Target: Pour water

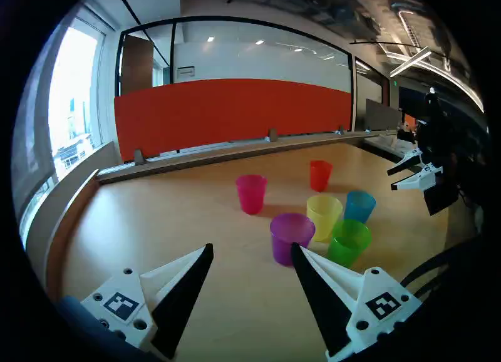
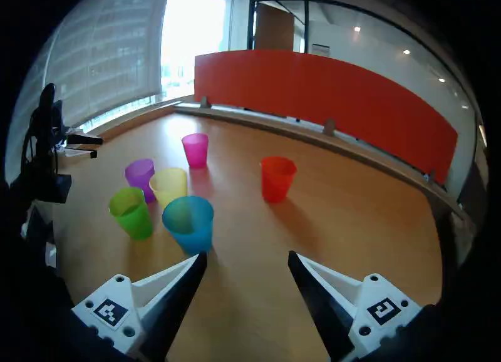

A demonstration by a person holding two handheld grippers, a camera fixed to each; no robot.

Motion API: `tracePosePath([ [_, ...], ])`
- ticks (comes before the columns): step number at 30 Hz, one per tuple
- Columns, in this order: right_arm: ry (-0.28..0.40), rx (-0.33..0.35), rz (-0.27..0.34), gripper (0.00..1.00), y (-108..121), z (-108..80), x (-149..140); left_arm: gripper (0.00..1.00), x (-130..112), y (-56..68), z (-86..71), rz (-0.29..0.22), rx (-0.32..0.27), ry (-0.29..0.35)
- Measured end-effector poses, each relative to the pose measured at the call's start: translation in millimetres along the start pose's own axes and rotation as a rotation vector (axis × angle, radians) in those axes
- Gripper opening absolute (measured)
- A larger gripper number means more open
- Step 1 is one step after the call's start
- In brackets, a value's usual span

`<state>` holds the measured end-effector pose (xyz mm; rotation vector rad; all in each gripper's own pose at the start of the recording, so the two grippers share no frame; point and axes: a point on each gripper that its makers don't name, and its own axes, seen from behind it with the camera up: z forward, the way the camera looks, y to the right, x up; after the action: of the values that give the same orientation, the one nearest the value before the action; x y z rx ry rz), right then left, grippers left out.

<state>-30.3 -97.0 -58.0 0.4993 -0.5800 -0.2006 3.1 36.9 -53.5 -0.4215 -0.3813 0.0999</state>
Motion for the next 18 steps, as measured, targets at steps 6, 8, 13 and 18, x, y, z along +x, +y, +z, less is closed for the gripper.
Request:
tracePosePath([
  [6,0.041,-0.07,0.058,1.0,11.7,-5.7,11.3,0.91,10.6,-20.4,-4.8,-0.014,0.073,0.036],
  [8,0.061,-0.091,0.07,1.0,16.0,-7.7,16.1,0.91,15.0,-27.5,-7.1,-0.02,0.098,0.047],
  [13,0.129,-0.142,0.097,1.0,27.6,-11.7,30.1,0.91,27.8,-40.6,-11.5,-0.04,0.152,0.091],
  [18,0.19,-0.194,0.099,1.0,41.7,-13.6,39.2,0.91,34.2,-48.0,-12.8,-0.075,0.182,0.131],
])
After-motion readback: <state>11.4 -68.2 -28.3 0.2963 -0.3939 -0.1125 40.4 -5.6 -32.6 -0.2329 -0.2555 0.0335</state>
